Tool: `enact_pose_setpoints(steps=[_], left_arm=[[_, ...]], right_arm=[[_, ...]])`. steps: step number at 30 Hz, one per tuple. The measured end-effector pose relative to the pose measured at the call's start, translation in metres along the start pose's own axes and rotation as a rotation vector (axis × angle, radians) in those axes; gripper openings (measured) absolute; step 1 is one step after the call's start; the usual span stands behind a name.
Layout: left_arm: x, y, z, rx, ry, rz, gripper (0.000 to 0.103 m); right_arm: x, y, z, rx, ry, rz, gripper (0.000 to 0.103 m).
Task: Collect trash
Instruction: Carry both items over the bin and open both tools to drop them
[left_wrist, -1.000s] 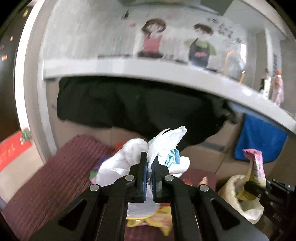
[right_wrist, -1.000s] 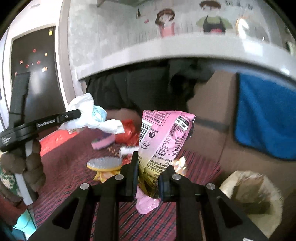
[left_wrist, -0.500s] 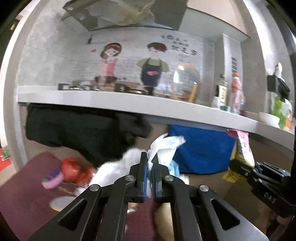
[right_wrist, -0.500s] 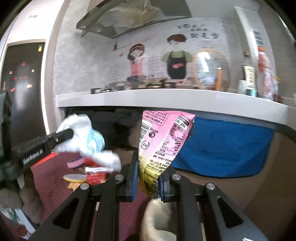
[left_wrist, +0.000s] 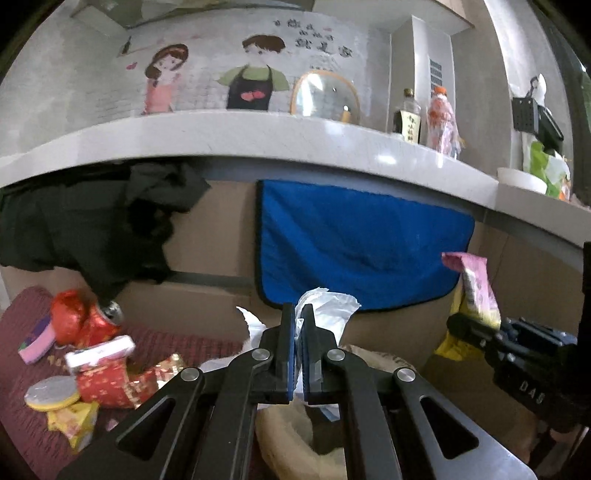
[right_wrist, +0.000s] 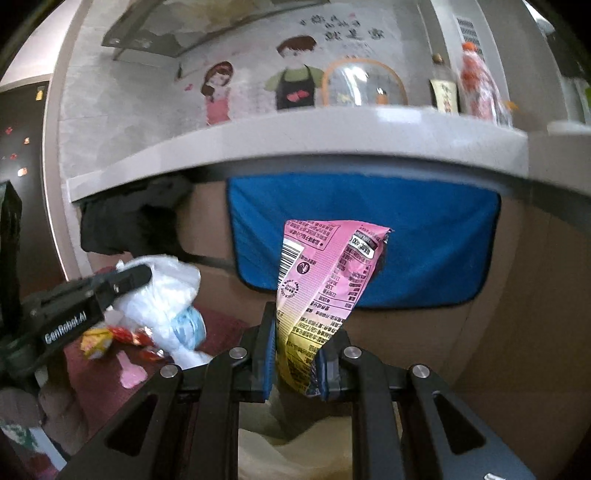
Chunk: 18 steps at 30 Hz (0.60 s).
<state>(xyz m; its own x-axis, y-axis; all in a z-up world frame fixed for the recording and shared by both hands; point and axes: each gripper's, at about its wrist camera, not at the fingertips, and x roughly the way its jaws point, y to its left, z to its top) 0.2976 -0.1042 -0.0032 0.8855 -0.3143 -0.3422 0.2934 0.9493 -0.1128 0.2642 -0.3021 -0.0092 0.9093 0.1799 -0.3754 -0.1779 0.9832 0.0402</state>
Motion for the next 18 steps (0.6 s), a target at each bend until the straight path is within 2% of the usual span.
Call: enact_pose_setpoints(steps=[5, 14, 15, 17, 18], left_arm=[[0.028, -0.001, -0.011, -0.024, 0.054, -0.031, 0.002], [0.063, -0.001, -0.036, -0.034, 0.143, -0.076, 0.003], [0.065, 0.0, -0.037, -0.039, 0.148, -0.089, 0.004], [0.07, 0.004, -0.039, -0.062, 0.156, -0.128, 0.009], [0.072, 0.006, -0.04, -0.069, 0.165, -0.142, 0.017]], right_arm=[[0.02, -0.016, -0.017, 0.034, 0.05, 0.009, 0.016], [0.043, -0.021, -0.032, 0.043, 0.094, 0.032, 0.017], [0.045, -0.021, -0.033, 0.046, 0.097, 0.033, 0.018], [0.048, -0.023, -0.035, 0.057, 0.105, 0.038, 0.028], [0.051, -0.024, -0.038, 0.067, 0.113, 0.044, 0.03]])
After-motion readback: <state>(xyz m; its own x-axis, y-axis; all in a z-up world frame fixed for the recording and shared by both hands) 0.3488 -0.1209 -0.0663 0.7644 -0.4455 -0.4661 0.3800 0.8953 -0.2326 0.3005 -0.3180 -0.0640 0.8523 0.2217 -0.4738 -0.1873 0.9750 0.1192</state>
